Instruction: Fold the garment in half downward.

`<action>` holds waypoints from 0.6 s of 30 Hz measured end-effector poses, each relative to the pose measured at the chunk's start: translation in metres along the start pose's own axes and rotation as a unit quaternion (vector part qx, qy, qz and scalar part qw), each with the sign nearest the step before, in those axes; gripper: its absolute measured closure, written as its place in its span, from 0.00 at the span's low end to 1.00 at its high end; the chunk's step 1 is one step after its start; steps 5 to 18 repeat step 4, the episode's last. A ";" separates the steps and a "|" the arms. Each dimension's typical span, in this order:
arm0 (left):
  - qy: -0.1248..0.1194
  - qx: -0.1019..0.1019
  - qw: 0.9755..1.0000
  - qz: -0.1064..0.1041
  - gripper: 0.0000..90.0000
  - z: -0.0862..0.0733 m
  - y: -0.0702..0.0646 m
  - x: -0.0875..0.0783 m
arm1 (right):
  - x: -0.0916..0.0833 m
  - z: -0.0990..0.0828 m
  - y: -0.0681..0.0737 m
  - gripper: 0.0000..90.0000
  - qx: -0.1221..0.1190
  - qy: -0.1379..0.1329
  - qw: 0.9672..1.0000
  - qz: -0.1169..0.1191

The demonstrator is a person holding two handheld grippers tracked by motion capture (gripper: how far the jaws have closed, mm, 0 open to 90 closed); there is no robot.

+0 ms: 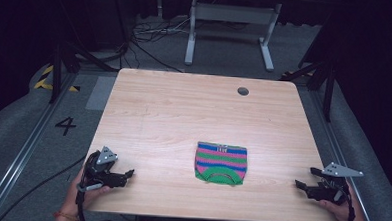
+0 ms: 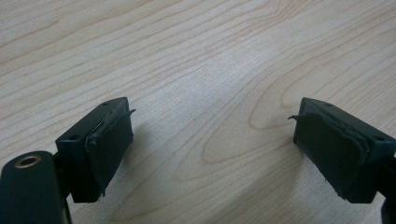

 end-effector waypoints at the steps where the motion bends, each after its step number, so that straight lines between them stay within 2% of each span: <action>1: 0.000 0.000 1.000 0.000 0.13 0.000 0.000 0.000 | 0.000 0.000 0.000 0.17 0.000 0.000 1.000 0.000; 18: 0.000 -0.004 1.000 0.004 0.13 0.000 0.000 0.000 | 0.000 0.000 0.000 0.16 0.002 0.001 1.000 0.000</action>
Point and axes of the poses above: each handheld gripper's, and its own axes: x roughly forward along the jaws, z roughly out of its top, y roughly to its left, the point moved 5 cm from there along x, roughly forward along the jaws
